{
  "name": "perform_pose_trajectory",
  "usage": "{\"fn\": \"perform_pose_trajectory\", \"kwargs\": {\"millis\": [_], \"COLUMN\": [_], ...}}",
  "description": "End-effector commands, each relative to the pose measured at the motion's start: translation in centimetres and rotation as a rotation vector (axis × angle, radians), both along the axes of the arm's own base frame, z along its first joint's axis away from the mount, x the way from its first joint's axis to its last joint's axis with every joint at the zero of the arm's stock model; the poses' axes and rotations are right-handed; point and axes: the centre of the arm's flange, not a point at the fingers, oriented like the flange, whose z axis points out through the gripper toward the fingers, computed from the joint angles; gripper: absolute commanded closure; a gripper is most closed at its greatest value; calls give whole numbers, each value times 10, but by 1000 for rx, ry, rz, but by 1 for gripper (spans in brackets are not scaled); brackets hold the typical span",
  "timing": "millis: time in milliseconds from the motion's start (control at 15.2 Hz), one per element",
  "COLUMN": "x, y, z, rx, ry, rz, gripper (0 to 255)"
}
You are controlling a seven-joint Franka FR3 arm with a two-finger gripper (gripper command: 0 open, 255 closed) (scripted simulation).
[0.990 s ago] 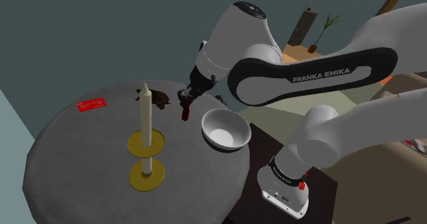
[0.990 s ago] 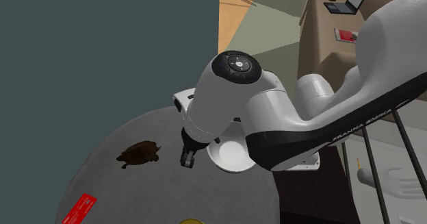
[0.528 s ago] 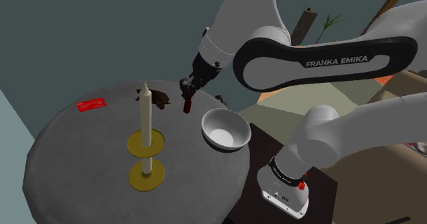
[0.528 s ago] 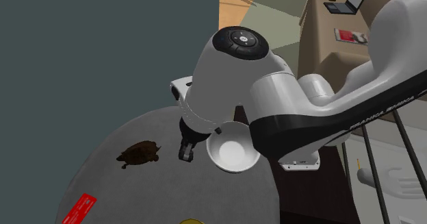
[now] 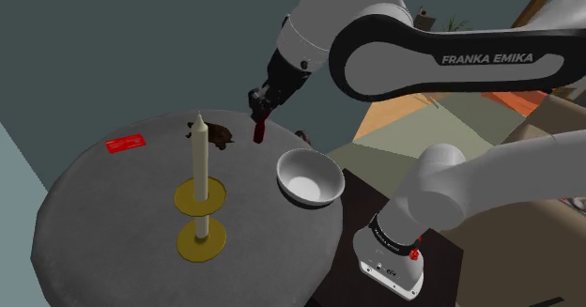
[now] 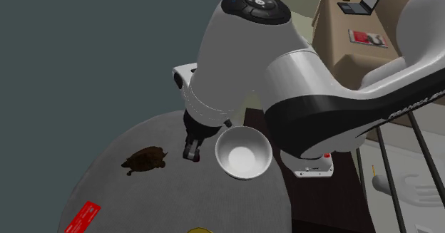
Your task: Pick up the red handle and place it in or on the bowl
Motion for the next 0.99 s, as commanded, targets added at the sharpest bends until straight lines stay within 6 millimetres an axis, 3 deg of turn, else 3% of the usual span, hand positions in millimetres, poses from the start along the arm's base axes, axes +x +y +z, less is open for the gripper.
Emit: {"fn": "perform_pose_trajectory", "kwargs": {"millis": [0, 66, 792, 924], "x": [0, 0, -125, -132], "y": [0, 0, -73, -77], "z": [11, 15, 18, 12], "rx": [0, 0, 0, 0], "ry": [0, 0, 0, 0], "rz": [0, 0, 0, 0], "gripper": [255, 255, 255, 255]}}
